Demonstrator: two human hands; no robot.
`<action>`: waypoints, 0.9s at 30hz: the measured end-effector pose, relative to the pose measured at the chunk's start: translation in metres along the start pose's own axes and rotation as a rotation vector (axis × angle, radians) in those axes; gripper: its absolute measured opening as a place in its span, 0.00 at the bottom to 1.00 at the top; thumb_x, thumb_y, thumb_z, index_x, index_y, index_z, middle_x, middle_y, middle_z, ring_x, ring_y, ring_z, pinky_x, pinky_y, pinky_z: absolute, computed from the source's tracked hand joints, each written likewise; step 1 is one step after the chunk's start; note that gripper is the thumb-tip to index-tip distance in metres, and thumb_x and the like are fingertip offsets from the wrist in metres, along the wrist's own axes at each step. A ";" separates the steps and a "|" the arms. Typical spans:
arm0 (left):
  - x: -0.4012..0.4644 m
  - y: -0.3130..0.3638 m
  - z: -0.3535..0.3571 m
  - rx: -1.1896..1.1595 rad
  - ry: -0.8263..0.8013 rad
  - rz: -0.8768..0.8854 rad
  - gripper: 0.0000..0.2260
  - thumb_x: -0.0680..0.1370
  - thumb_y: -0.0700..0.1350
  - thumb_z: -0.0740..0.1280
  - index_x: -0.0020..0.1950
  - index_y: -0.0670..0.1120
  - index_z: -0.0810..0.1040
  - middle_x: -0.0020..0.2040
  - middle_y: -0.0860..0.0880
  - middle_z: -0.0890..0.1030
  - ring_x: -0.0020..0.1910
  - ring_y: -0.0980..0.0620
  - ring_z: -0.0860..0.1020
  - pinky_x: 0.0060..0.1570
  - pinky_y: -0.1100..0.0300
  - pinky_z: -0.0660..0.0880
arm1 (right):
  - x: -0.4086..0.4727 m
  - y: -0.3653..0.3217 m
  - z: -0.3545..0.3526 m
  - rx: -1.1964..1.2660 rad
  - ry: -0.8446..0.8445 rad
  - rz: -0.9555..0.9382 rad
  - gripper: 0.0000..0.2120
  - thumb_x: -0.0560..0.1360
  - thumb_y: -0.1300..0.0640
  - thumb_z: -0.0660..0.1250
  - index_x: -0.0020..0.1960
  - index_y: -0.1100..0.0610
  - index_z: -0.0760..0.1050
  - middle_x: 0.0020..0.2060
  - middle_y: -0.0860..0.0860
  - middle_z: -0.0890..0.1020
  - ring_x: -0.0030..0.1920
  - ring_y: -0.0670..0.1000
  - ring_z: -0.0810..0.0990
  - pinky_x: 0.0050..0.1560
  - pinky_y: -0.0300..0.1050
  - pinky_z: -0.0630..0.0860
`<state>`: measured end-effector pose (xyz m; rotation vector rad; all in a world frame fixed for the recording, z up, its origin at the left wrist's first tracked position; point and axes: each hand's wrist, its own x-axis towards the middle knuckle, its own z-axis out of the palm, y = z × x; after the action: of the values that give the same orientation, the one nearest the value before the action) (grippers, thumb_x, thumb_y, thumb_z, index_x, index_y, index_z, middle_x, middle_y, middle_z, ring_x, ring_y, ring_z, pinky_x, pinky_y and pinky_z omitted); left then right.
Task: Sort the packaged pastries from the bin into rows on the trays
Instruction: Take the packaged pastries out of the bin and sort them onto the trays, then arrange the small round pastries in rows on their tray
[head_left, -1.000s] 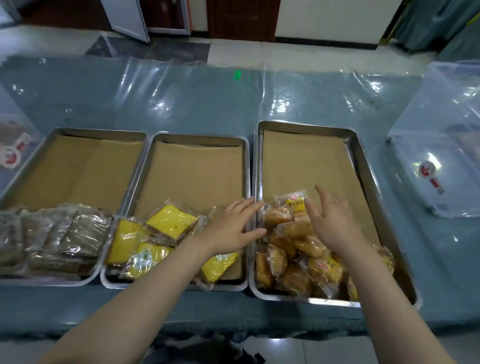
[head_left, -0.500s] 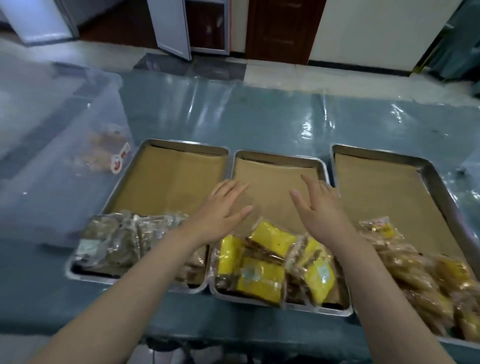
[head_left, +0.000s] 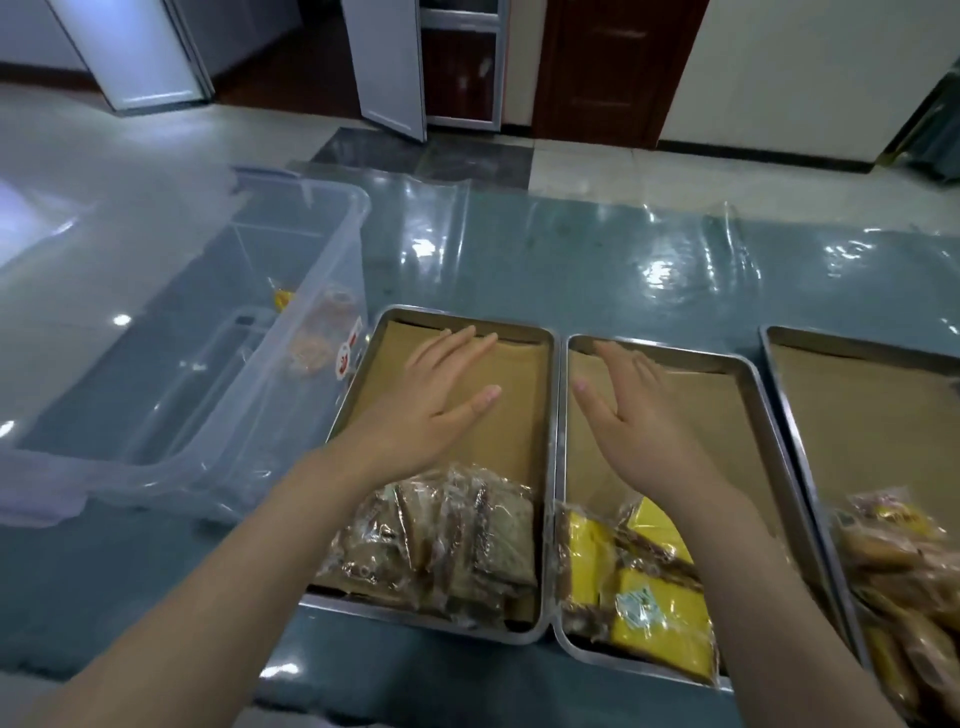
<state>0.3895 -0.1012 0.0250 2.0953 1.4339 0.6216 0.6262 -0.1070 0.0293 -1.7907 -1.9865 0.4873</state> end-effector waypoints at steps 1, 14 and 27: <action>0.002 0.000 -0.006 0.000 0.015 -0.003 0.30 0.77 0.67 0.53 0.77 0.60 0.56 0.78 0.59 0.54 0.76 0.62 0.48 0.72 0.59 0.46 | 0.006 -0.004 -0.001 0.008 -0.001 -0.013 0.27 0.81 0.41 0.52 0.76 0.51 0.60 0.74 0.49 0.65 0.76 0.53 0.58 0.75 0.57 0.57; 0.004 -0.043 -0.095 0.092 0.117 -0.026 0.28 0.78 0.65 0.52 0.77 0.59 0.57 0.78 0.58 0.54 0.77 0.59 0.49 0.73 0.57 0.48 | 0.060 -0.069 0.009 0.058 -0.057 -0.082 0.28 0.80 0.39 0.53 0.75 0.51 0.61 0.74 0.49 0.65 0.75 0.52 0.58 0.75 0.56 0.58; 0.009 -0.211 -0.255 0.202 0.081 -0.109 0.30 0.76 0.66 0.57 0.76 0.58 0.61 0.79 0.54 0.55 0.77 0.56 0.51 0.73 0.56 0.49 | 0.124 -0.229 0.091 0.083 -0.035 -0.168 0.26 0.80 0.41 0.56 0.75 0.50 0.61 0.75 0.49 0.64 0.76 0.49 0.56 0.76 0.50 0.55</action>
<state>0.0838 0.0119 0.0829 2.1473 1.7064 0.5433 0.3739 -0.0074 0.0804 -1.5601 -2.0862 0.5418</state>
